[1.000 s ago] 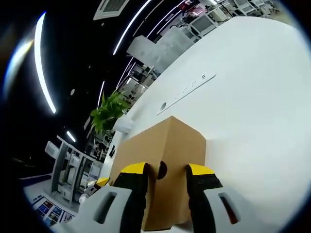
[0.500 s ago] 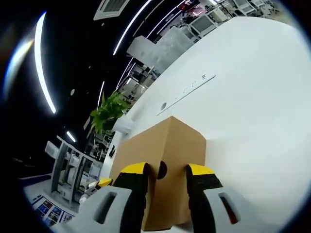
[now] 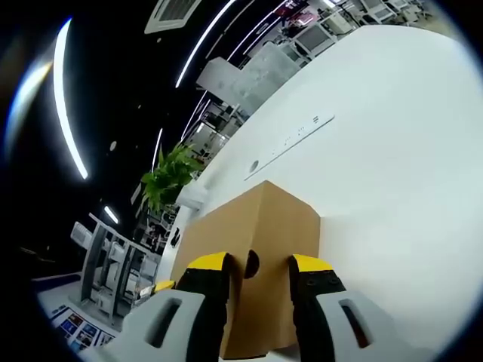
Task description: Operate the shoe box by opening the lid, removing the specified soft item, and placing it in the target area until the item is outside and the box remains undamaged.
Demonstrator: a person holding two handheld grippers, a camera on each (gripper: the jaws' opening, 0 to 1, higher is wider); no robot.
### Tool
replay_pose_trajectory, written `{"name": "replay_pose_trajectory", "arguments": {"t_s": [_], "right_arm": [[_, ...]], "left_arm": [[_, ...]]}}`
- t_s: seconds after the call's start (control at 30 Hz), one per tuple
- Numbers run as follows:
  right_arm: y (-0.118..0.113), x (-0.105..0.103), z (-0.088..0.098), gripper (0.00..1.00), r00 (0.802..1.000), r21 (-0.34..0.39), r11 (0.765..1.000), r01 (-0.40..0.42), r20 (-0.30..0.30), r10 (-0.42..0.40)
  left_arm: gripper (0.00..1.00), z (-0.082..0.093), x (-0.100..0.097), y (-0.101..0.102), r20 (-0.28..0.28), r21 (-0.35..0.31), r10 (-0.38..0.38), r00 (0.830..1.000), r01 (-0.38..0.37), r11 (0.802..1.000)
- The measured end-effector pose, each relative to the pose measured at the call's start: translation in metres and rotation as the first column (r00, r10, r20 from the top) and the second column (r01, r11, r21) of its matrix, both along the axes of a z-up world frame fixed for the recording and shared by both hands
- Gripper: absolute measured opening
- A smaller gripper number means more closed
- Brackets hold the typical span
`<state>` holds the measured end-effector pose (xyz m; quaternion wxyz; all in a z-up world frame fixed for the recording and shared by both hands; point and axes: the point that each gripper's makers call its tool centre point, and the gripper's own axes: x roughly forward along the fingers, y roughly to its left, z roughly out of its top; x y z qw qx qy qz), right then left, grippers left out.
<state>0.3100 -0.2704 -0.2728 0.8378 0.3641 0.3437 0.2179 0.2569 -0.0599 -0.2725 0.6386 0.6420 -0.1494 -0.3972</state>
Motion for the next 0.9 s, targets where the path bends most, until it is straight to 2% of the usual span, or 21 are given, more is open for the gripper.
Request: {"name": "replay_pose_trajectory", "arguments": {"t_s": [0.17, 0.33, 0.73, 0.9], "right_arm": [[-0.0008, 0.0008, -0.0002, 0.31, 1.000, 0.012, 1.000, 0.005, -0.001, -0.005], [-0.0002, -0.0005, 0.0000, 0.31, 1.000, 0.009, 1.000, 0.012, -0.001, -0.012], [-0.0033, 0.0026, 0.0005, 0.32, 1.000, 0.008, 1.000, 0.029, -0.007, -0.029], [0.0023, -0.0032, 0.0013, 0.33, 0.999, 0.000, 1.000, 0.011, 0.033, -0.011]], "left_arm": [[0.32, 0.0022, -0.0010, -0.0010, 0.040, 0.025, -0.003, 0.999, 0.002, 1.000], [0.31, 0.0038, 0.0007, -0.0008, 0.019, -0.021, -0.004, 1.000, 0.004, 1.000], [0.30, 0.0045, 0.0011, -0.0003, 0.019, -0.034, -0.009, 1.000, 0.009, 0.999], [0.30, 0.0046, 0.0013, -0.0001, 0.022, -0.033, -0.007, 1.000, 0.008, 0.999]]}}
